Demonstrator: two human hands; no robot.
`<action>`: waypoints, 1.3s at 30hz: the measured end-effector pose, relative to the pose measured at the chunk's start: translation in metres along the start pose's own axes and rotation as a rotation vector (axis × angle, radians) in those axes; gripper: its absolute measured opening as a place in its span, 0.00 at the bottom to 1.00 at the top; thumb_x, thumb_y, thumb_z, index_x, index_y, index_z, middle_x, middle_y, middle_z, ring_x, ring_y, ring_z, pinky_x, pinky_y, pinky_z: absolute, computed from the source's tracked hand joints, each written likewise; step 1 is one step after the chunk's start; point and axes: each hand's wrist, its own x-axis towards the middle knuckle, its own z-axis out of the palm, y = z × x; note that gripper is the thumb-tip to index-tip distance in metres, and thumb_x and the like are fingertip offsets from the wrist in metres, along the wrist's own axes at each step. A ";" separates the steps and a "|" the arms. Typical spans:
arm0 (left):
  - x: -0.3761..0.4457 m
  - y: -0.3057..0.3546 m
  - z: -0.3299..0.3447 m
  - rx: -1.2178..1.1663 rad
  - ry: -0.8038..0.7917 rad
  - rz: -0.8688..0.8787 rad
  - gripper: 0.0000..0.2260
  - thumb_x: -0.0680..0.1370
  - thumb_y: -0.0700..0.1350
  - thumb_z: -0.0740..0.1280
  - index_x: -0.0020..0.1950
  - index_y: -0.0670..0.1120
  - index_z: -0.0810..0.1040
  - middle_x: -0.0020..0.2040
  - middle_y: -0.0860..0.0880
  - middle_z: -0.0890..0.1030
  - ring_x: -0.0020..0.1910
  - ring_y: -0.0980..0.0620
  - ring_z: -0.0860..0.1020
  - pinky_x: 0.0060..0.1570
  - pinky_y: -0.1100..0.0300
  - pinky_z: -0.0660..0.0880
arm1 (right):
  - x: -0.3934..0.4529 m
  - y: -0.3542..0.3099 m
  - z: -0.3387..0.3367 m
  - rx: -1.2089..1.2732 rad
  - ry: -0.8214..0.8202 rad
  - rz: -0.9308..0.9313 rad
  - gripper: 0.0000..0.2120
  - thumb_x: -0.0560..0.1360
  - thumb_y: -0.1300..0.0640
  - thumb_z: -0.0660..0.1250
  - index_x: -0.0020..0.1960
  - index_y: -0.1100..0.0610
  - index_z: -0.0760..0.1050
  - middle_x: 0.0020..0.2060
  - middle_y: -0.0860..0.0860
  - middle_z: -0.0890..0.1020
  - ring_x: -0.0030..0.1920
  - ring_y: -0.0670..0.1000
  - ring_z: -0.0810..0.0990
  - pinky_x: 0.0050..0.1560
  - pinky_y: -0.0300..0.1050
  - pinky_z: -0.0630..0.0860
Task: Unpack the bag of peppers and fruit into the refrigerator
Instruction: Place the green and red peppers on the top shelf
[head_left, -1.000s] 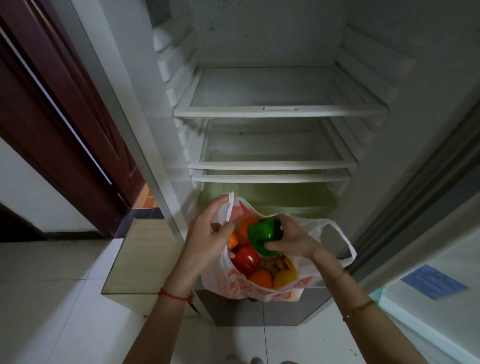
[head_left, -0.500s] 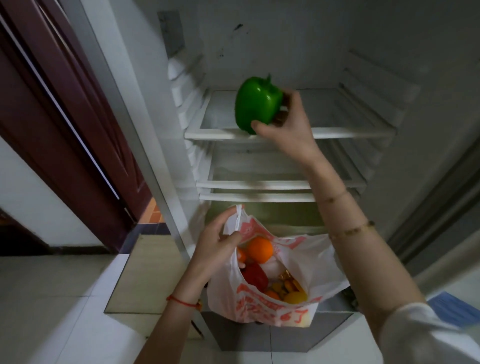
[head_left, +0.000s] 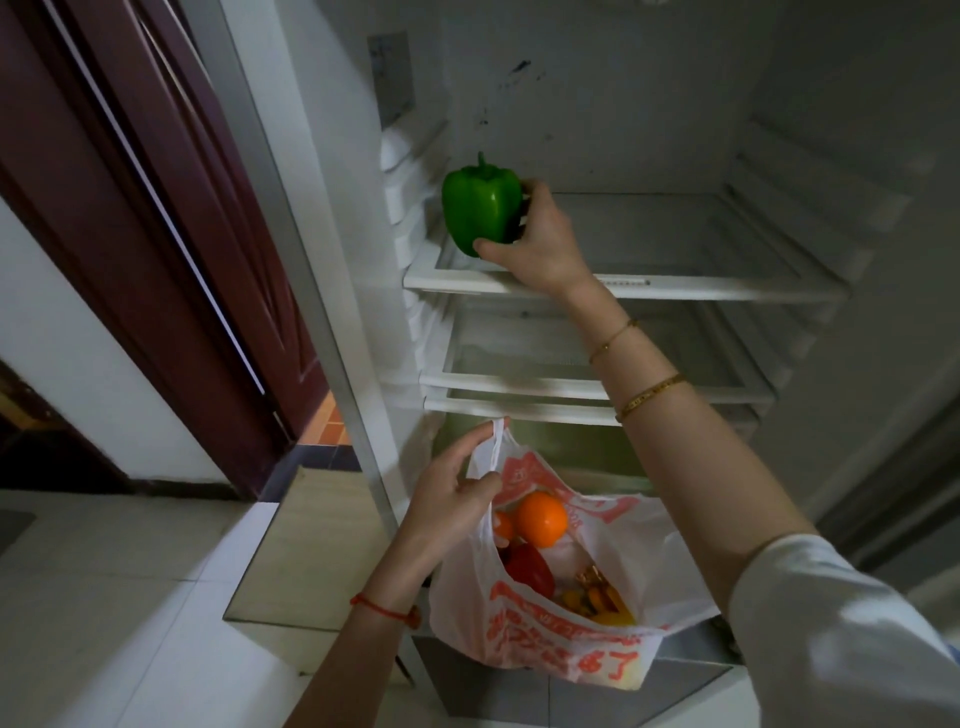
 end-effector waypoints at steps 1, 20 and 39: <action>0.000 -0.001 0.000 -0.001 0.002 -0.003 0.26 0.74 0.39 0.65 0.68 0.62 0.72 0.66 0.56 0.77 0.51 0.33 0.80 0.48 0.39 0.80 | -0.001 0.001 -0.001 -0.006 0.005 0.003 0.38 0.68 0.55 0.78 0.71 0.63 0.63 0.65 0.57 0.74 0.62 0.56 0.76 0.56 0.43 0.75; -0.029 -0.003 0.002 0.060 0.013 0.024 0.26 0.76 0.33 0.64 0.69 0.57 0.72 0.53 0.66 0.81 0.46 0.31 0.80 0.45 0.35 0.78 | -0.215 0.081 -0.032 -0.114 -0.592 0.384 0.09 0.75 0.54 0.71 0.47 0.60 0.83 0.39 0.54 0.86 0.39 0.48 0.85 0.42 0.40 0.81; -0.042 -0.009 0.002 0.052 -0.023 -0.009 0.26 0.77 0.36 0.65 0.72 0.56 0.69 0.61 0.50 0.80 0.36 0.51 0.80 0.37 0.61 0.78 | -0.303 0.157 0.107 -0.484 -0.526 0.615 0.42 0.71 0.35 0.69 0.75 0.51 0.54 0.70 0.53 0.67 0.71 0.56 0.68 0.73 0.52 0.62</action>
